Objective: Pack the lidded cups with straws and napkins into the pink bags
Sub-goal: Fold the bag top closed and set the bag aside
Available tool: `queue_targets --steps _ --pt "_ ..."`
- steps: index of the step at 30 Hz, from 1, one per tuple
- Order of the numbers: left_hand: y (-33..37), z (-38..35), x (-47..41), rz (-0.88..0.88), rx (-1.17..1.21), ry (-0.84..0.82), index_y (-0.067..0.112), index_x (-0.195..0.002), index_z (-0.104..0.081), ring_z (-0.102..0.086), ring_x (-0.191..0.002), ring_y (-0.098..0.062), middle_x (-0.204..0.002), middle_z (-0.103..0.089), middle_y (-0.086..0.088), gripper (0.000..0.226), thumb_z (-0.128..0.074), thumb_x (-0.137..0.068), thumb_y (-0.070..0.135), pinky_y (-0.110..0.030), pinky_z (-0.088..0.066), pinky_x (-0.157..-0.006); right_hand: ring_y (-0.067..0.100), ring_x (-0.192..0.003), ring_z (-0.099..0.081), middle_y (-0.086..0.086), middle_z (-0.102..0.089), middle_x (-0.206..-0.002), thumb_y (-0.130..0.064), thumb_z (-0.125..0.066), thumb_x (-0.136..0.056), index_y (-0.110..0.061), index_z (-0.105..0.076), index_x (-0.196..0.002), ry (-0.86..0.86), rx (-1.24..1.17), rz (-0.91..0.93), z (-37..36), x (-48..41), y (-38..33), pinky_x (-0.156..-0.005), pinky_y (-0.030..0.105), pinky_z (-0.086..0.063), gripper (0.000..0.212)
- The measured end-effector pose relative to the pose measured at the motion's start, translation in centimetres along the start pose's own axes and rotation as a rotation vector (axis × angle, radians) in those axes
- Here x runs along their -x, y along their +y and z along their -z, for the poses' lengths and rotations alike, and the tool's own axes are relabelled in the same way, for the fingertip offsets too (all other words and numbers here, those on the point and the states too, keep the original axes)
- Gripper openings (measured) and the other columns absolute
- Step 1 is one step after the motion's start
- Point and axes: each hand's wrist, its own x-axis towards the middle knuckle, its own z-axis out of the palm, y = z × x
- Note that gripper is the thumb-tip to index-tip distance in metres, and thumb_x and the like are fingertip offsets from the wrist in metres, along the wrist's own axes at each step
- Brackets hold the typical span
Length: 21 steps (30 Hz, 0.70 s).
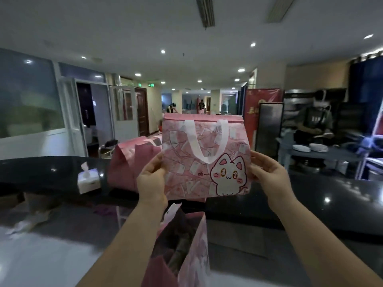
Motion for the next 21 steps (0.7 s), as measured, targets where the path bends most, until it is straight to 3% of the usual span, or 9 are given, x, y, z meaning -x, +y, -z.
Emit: queue_targets --steps 3,5,7,8,12,16,18,21 --pt "-4.5 -3.6 -0.5 0.024 0.004 -0.031 0.024 -0.090 -0.078 -0.069 -0.104 -0.024 -0.103 -0.075 0.000 0.033 -0.059 -0.092 -0.003 -0.049 -0.055 -0.092 0.010 -0.088 -0.072 -0.007 -0.074 -0.100 0.004 -0.064 -0.087 -0.026 -0.062 -0.125 0.002 0.077 -0.045 3.9 -2.1 1.9 -0.064 0.021 -0.057 0.049" --pt "-8.0 -5.8 -0.8 0.002 -0.010 0.014 0.027 -0.091 -0.077 -0.068 -0.103 -0.013 -0.097 -0.075 0.010 0.029 -0.064 -0.091 0.001 -0.035 -0.055 -0.093 0.008 -0.089 -0.071 -0.007 -0.073 -0.101 0.006 -0.066 -0.084 -0.029 -0.058 -0.130 -0.008 0.148 -0.088 5.6 -3.4 3.8 -0.067 0.022 -0.058 0.059" --pt "-11.8 -7.8 -0.6 -0.037 -0.039 0.067 0.031 -0.091 -0.074 -0.067 -0.101 -0.006 -0.093 -0.073 0.015 0.031 -0.064 -0.091 0.002 -0.016 -0.054 -0.084 0.012 -0.101 -0.067 -0.002 -0.067 -0.116 0.005 -0.066 -0.085 -0.031 -0.055 -0.134 -0.013 0.200 -0.155 6.4 -4.3 6.5 -0.083 0.031 -0.058 0.062" --pt "-13.7 -8.8 -0.3 -0.042 -0.046 0.080 0.032 -0.091 -0.074 -0.067 -0.100 -0.006 -0.092 -0.074 0.016 0.032 -0.064 -0.091 0.001 -0.013 -0.053 -0.082 0.013 -0.107 -0.063 -0.001 -0.064 -0.120 0.003 -0.067 -0.085 -0.033 -0.054 -0.135 -0.019 0.220 -0.194 6.6 -4.4 8.1 -0.089 0.033 -0.055 0.062" --pt "-20.6 -12.4 0.5 0.012 -0.085 0.054 0.033 -0.091 -0.073 -0.068 -0.095 0.000 -0.096 -0.075 0.013 0.033 -0.063 -0.092 0.001 -0.019 -0.053 -0.089 0.003 -0.093 -0.067 -0.009 -0.068 -0.103 -0.005 -0.074 -0.080 -0.037 -0.055 -0.131 -0.087 0.176 -0.273 7.0 -4.5 14.3 -0.071 0.014 -0.052 0.063" --pt "-26.1 -13.6 1.6 0.119 -0.152 -0.037 0.035 -0.090 -0.071 -0.070 -0.086 0.000 -0.087 -0.075 0.017 0.034 -0.064 -0.092 0.002 -0.016 -0.055 -0.070 -0.003 -0.107 -0.054 -0.028 -0.052 -0.118 -0.007 -0.076 -0.078 -0.048 -0.052 -0.120 -0.063 0.177 -0.279 8.1 -5.1 18.4 -0.071 0.010 -0.051 0.063" --pt "-27.7 -13.5 2.0 0.171 -0.188 -0.092 0.033 -0.091 -0.072 -0.071 -0.082 -0.003 -0.085 -0.076 0.013 0.036 -0.064 -0.091 -0.002 -0.018 -0.055 -0.064 -0.005 -0.108 -0.053 -0.024 -0.053 -0.122 -0.008 -0.076 -0.079 -0.045 -0.050 -0.124 -0.044 0.196 -0.279 8.8 -5.6 19.9 -0.074 0.012 -0.052 0.064" --pt "-28.6 -12.9 1.5 0.160 -0.257 -0.152 0.027 -0.094 -0.073 -0.071 -0.084 -0.008 -0.089 -0.076 0.005 0.036 -0.065 -0.087 -0.008 -0.018 -0.055 -0.065 0.005 -0.117 -0.053 -0.011 -0.050 -0.135 -0.013 -0.078 -0.079 -0.035 -0.049 -0.134 -0.021 0.272 -0.257 9.3 -6.1 21.2 -0.094 0.029 -0.052 0.065"
